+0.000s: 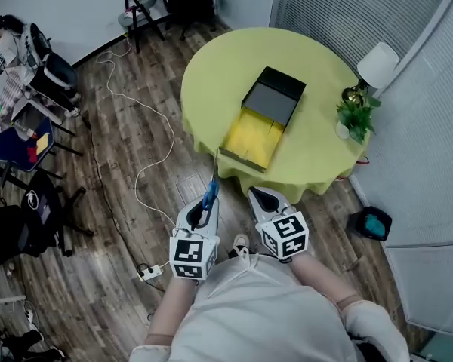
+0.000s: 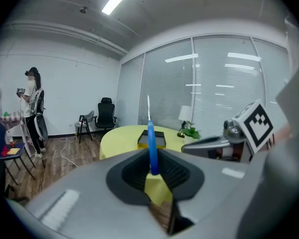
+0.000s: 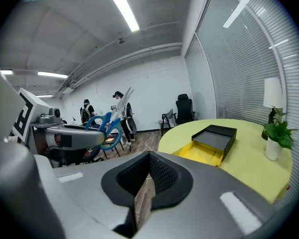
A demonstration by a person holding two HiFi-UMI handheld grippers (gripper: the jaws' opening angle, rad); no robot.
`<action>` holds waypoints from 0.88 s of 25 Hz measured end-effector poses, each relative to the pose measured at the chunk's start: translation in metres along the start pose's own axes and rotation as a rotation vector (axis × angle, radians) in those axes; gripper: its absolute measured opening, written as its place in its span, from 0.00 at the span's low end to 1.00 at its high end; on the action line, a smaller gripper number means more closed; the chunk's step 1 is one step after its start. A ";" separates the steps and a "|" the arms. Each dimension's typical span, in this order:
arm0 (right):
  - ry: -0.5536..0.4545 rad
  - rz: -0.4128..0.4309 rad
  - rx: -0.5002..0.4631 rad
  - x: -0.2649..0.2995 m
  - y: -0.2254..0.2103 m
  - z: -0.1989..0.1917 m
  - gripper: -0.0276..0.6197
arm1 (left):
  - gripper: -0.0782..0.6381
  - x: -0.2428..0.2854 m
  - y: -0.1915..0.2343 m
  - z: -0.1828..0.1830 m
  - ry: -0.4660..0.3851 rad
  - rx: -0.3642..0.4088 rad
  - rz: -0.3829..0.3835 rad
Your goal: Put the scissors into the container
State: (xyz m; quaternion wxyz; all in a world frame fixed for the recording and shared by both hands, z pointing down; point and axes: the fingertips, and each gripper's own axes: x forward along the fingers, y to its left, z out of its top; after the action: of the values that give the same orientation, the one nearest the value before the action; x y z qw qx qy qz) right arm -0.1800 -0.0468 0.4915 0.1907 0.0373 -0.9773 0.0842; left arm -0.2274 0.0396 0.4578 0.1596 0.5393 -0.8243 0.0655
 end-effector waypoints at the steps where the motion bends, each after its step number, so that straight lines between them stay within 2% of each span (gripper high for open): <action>1: -0.002 -0.006 0.000 0.007 -0.011 0.003 0.04 | 0.18 0.014 0.002 0.004 0.000 0.002 -0.006; 7: -0.009 -0.060 0.033 0.030 -0.054 0.020 0.04 | 0.18 0.066 0.013 0.019 0.030 0.010 -0.055; 11: -0.005 -0.140 0.081 0.035 -0.085 0.022 0.04 | 0.18 0.100 0.015 0.023 0.061 -0.017 -0.100; 14: -0.007 -0.219 0.117 0.037 -0.108 0.024 0.04 | 0.18 0.126 0.013 0.026 0.082 -0.032 -0.174; 22: -0.028 -0.430 0.223 0.052 -0.157 0.036 0.04 | 0.18 0.200 0.015 0.046 0.148 0.067 -0.381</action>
State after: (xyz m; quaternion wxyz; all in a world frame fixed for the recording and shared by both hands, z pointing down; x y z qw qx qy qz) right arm -0.2248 -0.2101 0.5020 0.1853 0.2663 -0.9341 0.1487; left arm -0.3237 -0.1406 0.4818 0.2109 0.6841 -0.6909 0.1009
